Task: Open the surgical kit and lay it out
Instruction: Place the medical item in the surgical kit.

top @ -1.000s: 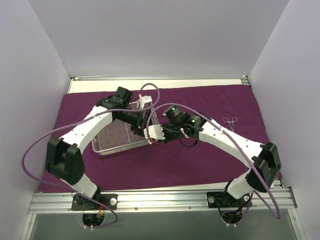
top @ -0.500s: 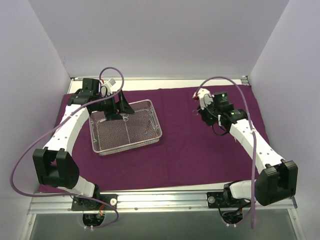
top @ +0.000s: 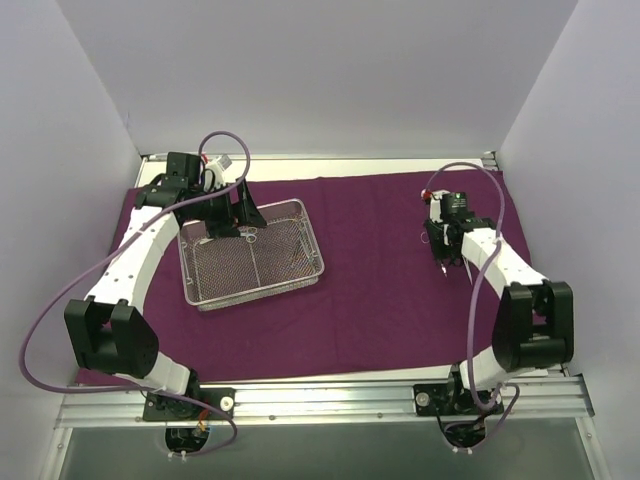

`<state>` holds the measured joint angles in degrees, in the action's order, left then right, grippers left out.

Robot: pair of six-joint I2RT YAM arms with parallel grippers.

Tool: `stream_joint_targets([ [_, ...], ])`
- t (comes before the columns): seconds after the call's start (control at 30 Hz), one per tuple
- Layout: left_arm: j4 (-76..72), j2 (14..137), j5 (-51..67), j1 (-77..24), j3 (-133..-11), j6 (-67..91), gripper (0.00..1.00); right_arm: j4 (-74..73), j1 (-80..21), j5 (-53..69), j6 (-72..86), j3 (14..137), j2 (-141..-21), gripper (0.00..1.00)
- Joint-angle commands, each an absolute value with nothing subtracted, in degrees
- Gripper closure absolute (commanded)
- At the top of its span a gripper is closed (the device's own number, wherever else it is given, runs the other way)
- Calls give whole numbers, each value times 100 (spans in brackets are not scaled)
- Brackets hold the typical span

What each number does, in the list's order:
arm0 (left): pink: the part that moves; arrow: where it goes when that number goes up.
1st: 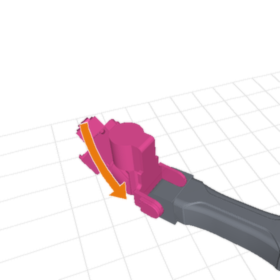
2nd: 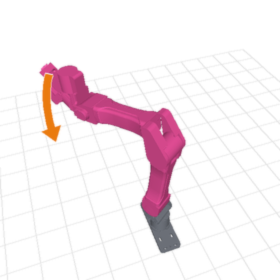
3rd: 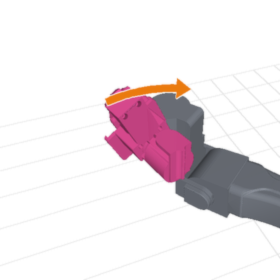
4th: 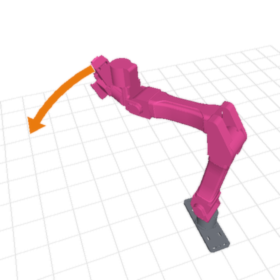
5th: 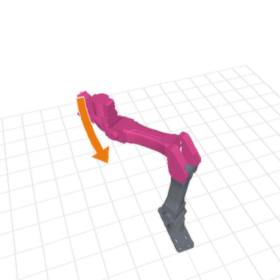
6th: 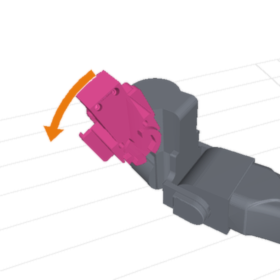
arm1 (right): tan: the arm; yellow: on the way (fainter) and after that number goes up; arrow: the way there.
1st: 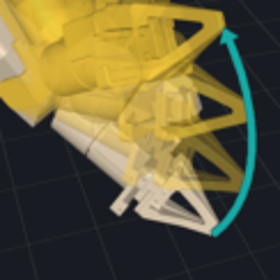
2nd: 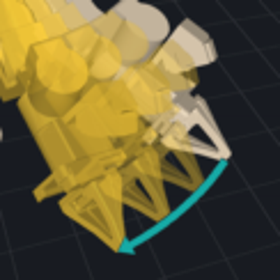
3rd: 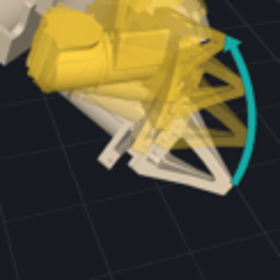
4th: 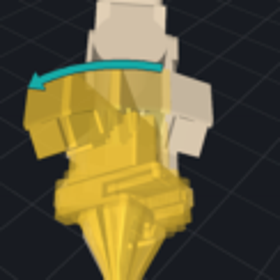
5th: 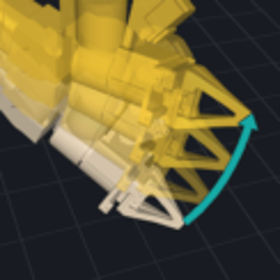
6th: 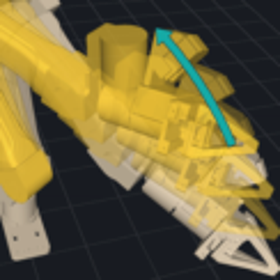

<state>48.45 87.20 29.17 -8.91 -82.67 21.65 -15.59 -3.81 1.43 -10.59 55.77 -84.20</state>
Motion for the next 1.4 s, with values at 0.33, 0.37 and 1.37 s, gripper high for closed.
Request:
stream_joint_targets([
  [0.33, 4746, 9061, 3498, -896, -8534, 1978, 6, -1626, 202, 246, -1450, 6161, -9632, 100],
  [0.37, 4781, 9131, 3594, -896, -8595, 1943, 6, -1626, 211, 298, -1468, 6213, -9755, 100],
  [1.37, 5062, 9914, 3349, -923, -8789, 1635, 6, -1933, 185, 229, -835, 6846, -10170, 65],
])
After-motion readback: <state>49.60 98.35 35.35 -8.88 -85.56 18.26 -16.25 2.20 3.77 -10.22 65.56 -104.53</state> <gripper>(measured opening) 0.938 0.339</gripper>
